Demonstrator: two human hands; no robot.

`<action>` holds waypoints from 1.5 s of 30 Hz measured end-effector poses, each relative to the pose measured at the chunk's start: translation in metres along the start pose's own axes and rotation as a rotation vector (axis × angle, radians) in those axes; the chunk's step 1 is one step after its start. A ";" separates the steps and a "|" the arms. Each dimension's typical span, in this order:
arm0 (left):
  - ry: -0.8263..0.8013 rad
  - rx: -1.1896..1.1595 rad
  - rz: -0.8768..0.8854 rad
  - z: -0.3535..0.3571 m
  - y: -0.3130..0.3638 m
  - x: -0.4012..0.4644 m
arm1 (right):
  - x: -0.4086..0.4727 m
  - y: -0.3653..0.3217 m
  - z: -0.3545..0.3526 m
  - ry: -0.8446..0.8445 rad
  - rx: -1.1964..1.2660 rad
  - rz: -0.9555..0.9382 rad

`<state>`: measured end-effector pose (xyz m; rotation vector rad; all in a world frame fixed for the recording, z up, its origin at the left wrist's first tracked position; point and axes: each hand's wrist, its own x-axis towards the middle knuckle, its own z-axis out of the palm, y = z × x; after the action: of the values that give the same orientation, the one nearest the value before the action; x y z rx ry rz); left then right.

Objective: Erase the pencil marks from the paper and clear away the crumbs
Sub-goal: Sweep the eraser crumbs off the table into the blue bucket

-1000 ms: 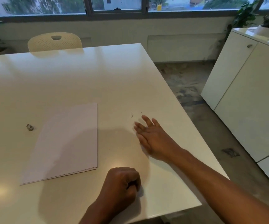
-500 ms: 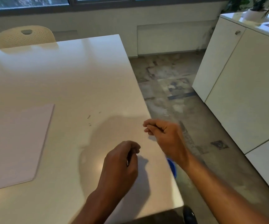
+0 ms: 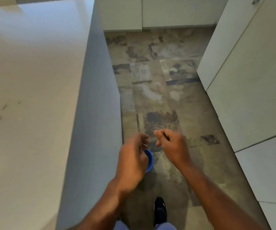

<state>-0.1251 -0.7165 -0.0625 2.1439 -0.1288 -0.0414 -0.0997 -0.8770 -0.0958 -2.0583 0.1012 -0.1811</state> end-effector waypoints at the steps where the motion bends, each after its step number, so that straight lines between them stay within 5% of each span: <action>1: -0.017 -0.018 -0.064 0.016 -0.013 0.008 | 0.003 0.021 -0.002 0.005 -0.016 0.045; 9: -0.015 -0.067 -0.485 0.103 -0.165 0.059 | 0.020 0.175 0.038 -0.093 -0.009 0.484; 19: -0.160 0.114 -0.851 0.223 -0.403 0.071 | 0.008 0.423 0.182 -0.128 -0.011 0.852; 33: -0.172 0.080 -0.935 0.337 -0.660 0.089 | -0.002 0.614 0.346 -0.290 -0.037 1.025; 40: -0.038 -0.003 -0.938 0.329 -0.623 0.086 | -0.001 0.589 0.329 -0.263 -0.044 0.979; 45: 0.067 -0.091 -0.872 0.284 -0.522 0.080 | -0.007 0.497 0.261 -0.255 0.013 0.875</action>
<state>-0.0286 -0.6806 -0.6529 1.9545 0.8325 -0.4679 -0.0598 -0.8852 -0.6553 -1.8281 0.8113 0.6125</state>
